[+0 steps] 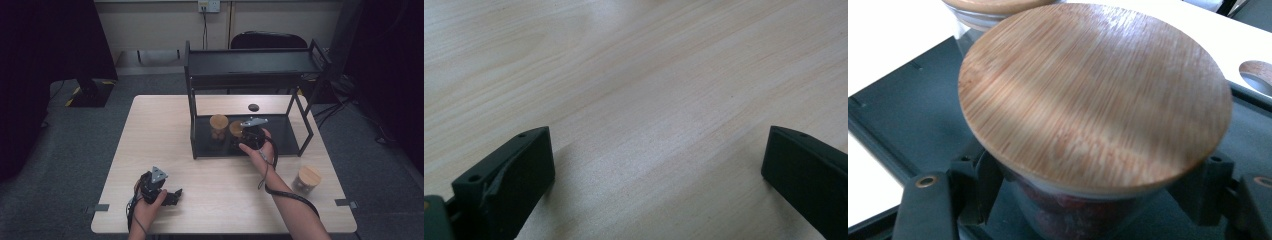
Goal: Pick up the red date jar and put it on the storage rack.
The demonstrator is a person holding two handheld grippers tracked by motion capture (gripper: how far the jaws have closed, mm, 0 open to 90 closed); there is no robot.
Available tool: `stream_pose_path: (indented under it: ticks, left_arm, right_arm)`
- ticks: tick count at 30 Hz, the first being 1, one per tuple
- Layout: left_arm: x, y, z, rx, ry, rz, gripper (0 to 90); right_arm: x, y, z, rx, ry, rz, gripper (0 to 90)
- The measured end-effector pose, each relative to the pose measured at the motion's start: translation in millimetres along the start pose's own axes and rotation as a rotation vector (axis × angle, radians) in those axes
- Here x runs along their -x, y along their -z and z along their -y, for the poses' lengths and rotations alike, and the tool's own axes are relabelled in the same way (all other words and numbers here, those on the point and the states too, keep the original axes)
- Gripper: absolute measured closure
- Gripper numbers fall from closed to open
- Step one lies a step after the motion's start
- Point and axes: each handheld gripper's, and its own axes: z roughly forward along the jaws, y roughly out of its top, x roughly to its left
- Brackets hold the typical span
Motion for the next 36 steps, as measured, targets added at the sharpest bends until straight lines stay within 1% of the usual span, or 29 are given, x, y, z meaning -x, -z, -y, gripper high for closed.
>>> stream_pose_path:
  ticks: [2,5,10,15,24,29,36]
  left_arm:
    - [0.0,0.0,0.0,0.000,0.000,0.000,0.2]
    - [0.0,0.0,0.0,0.000,0.000,0.000,0.2]
    - [0.0,0.0,0.0,0.000,0.000,0.000,0.2]
    - [0.2,-0.1,0.0,0.002,0.003,0.000,0.2]
    - [0.0,0.0,0.0,0.000,-0.001,0.000,0.2]
    - [0.0,-0.1,0.0,0.001,0.001,0.000,0.2]
    - [-0.1,0.0,0.0,0.000,-0.001,0.000,0.2]
  right_arm:
    - [1.7,-1.2,0.8,0.007,-0.014,-0.005,25.2]
    - [2.7,-2.5,0.9,0.014,-0.006,-0.003,25.1]
    - [4.2,-4.6,0.5,0.018,-0.007,-0.001,25.1]
    - [5.9,-7.2,0.7,0.025,-0.018,-0.004,25.1]
    - [6.8,-10.5,-1.1,0.035,-0.007,-0.003,25.1]
    - [8.3,-12.6,-1.5,0.041,-0.019,-0.005,25.1]
    - [9.5,-15.3,-2.6,0.051,-0.013,0.001,25.1]
